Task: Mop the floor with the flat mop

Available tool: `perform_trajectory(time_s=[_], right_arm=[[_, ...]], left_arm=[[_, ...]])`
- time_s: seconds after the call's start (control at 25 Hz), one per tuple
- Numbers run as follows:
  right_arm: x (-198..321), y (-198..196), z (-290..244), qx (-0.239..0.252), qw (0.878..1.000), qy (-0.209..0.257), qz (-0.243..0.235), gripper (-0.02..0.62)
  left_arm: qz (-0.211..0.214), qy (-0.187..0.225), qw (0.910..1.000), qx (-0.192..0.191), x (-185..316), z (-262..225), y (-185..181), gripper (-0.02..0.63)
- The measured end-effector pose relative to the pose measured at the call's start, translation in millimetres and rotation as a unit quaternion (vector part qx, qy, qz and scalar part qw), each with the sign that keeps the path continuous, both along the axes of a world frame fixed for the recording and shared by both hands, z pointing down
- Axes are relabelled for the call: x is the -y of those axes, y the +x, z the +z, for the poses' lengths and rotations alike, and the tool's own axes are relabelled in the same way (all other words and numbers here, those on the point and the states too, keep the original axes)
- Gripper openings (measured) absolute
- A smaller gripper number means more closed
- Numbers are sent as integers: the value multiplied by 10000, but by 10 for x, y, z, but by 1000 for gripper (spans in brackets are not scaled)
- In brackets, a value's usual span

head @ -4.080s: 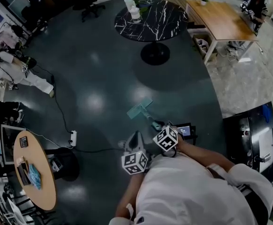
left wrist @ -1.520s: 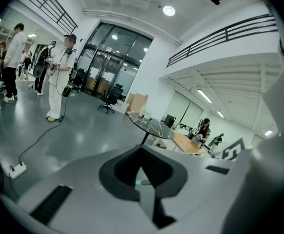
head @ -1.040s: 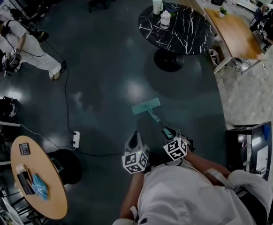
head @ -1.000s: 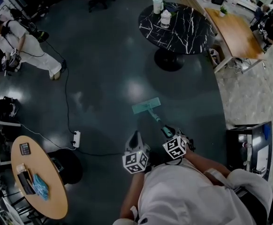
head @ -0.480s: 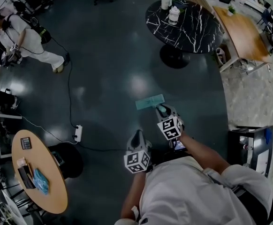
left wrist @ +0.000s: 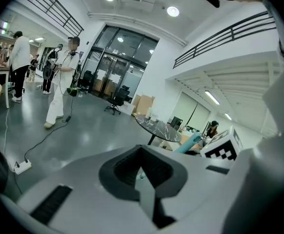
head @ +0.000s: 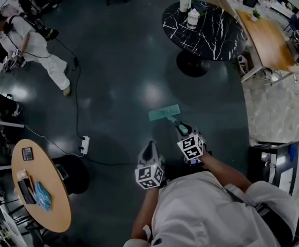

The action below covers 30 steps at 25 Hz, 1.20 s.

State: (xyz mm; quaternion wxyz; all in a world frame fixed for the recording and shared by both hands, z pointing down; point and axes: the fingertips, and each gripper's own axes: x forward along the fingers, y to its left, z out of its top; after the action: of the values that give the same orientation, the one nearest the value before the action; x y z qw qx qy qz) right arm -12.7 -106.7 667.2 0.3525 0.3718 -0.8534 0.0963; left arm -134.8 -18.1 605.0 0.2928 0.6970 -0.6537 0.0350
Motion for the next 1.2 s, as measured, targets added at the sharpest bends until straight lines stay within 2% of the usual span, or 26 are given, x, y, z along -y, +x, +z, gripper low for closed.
perform_trajectory(time_s=[0.56,0.92,1.2], right_arm=[[-577,247,189,-188,9992,-324,-143,107],[-838,363,293,-109,9996,-224,-159,107],[-1008,355,356,-93,9985,-511,-179,118]], left_arm=[[190,59,9998,-34,-112,-37,240,5],[237,44,9997,9,-185,-29,276,5],[241,30,9997,5,-217,-27,257,5]])
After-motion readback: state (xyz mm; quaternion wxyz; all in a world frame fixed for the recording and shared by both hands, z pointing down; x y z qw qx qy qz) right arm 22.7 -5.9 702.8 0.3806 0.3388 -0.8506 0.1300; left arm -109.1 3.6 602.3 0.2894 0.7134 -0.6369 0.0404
